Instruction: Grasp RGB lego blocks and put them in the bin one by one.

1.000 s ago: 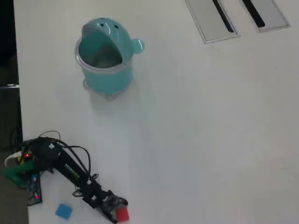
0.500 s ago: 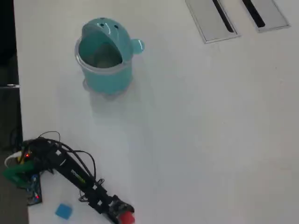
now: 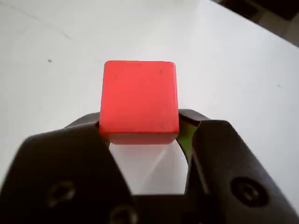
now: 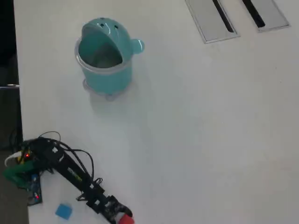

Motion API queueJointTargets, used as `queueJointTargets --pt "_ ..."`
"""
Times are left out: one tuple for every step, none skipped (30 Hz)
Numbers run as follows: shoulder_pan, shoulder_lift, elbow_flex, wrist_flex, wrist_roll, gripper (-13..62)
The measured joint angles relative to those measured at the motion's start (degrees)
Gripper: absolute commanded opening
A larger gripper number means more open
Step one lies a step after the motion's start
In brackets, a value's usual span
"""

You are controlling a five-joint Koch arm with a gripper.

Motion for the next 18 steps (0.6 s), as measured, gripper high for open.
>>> queueJointTargets --pt "0.0 1.2 0.3 0.0 0.5 14.3" --pt "0.0 2.3 0.6 0.0 1.1 14.3" --pt "0.0 3.6 1.3 0.4 1.6 14.4" --pt "0.0 5.1 1.9 1.1 2.0 14.4" --pt "0.0 6.4 2.6 1.5 2.5 14.4" --pt "-0.1 7.6 3.0 1.6 2.9 14.4" --pt "-0.2 8.7 3.7 1.6 3.3 14.5" --pt "-0.3 9.9 4.6 1.6 3.7 14.5" --pt "-0.4 11.2 5.2 1.6 4.0 14.5" --pt "-0.6 12.4 6.0 1.8 4.5 14.6" --pt "-0.8 13.8 7.1 1.8 4.7 14.6" --pt "-1.0 15.1 8.2 1.9 4.8 14.6" --pt "-1.1 16.4 8.9 1.9 4.8 14.6" --pt "-1.4 18.0 10.0 1.9 4.8 14.7" --pt "-1.7 19.5 10.8 2.0 4.8 14.7" --pt "-2.1 21.1 11.7 2.5 5.1 14.7" --pt "-2.5 22.8 12.2 3.7 5.7 14.7" --pt "-3.0 24.5 12.7 5.1 6.3 14.7"
